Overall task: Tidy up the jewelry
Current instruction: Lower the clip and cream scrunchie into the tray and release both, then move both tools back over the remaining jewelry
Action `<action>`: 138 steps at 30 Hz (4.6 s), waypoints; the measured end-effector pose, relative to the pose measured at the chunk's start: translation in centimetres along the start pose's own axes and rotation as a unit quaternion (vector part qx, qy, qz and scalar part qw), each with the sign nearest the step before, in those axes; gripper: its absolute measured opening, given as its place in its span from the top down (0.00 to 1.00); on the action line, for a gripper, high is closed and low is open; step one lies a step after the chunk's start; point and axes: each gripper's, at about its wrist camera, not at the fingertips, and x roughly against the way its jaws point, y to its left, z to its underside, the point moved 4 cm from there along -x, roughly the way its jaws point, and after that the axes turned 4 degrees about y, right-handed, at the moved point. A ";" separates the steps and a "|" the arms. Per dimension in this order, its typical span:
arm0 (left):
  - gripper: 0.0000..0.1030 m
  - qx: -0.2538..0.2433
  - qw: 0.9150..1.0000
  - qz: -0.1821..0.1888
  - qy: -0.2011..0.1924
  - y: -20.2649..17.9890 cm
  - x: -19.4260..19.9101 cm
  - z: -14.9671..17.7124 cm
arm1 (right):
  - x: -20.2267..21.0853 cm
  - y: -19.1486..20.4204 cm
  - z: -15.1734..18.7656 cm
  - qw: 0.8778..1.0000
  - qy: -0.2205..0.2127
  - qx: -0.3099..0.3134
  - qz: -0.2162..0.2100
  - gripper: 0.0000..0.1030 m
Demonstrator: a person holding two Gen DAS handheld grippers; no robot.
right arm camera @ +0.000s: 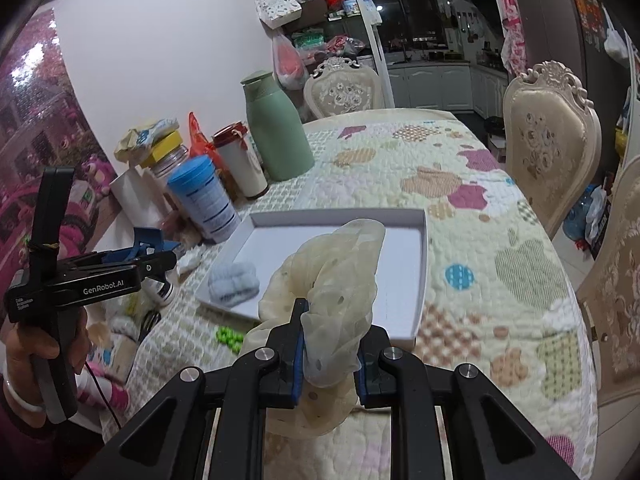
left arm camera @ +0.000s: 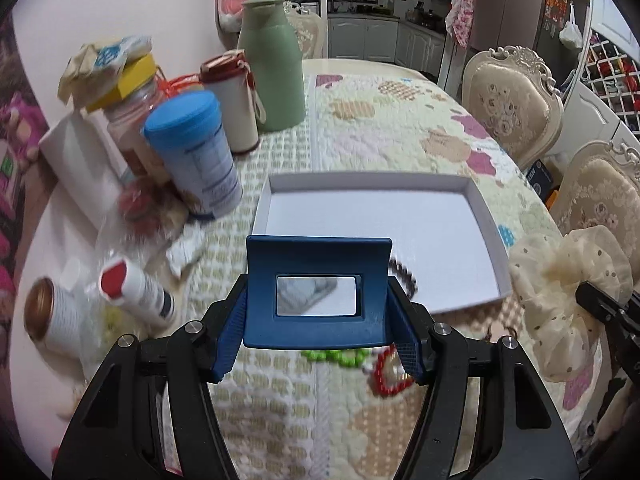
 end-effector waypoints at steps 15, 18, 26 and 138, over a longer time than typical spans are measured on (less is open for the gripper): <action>0.38 -0.003 1.000 0.003 0.012 -0.3 -5.6 -6.2 | -5.6 -1.1 -4.0 1.000 0.020 -0.013 0.012 0.82; 0.38 0.001 1.000 0.007 0.023 -0.4 -7.2 -6.7 | -6.8 -1.6 -4.3 0.999 0.030 -0.015 0.015 0.82; 0.38 0.010 0.999 0.005 0.048 -0.2 -10.8 -7.1 | -11.1 -3.1 -4.5 0.998 0.064 -0.025 0.018 0.82; 0.33 0.089 0.988 0.075 0.099 1.0 -4.2 11.8 | -3.0 -0.5 9.3 0.995 0.073 -0.031 0.059 0.50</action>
